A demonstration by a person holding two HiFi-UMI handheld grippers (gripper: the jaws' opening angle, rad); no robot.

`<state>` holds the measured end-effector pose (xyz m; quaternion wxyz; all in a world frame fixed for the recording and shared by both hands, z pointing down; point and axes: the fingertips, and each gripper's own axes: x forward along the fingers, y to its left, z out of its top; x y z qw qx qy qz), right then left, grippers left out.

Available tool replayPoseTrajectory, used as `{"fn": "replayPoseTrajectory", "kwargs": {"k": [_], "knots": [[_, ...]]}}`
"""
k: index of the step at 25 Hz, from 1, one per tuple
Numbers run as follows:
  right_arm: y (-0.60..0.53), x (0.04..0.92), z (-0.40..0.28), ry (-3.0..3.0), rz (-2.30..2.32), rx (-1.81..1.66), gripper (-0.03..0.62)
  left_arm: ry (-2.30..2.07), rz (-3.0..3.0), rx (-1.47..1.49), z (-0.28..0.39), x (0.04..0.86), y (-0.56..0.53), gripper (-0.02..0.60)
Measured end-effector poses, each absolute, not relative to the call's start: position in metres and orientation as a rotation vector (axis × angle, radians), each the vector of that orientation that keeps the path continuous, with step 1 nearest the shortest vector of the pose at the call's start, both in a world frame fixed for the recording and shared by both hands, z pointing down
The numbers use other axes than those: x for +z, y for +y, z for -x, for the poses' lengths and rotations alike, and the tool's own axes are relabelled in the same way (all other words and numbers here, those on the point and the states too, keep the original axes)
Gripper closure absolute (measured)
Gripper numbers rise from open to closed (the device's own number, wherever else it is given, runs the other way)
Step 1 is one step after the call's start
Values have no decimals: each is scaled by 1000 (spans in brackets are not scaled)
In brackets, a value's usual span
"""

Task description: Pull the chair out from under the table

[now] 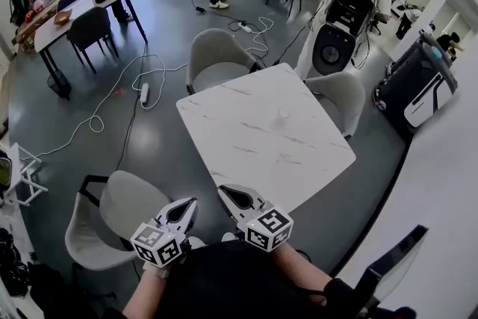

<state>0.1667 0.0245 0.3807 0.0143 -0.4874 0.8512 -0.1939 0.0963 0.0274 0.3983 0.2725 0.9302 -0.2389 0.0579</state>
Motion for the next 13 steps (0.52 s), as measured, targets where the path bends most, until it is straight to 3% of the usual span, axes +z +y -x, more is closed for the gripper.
{"fn": "replayPoseTrajectory", "kwargs": {"k": [13], "knots": [[36, 378, -160, 2667, 1498, -621, 572, -709, -2449, 158, -82, 400, 32, 577]]}}
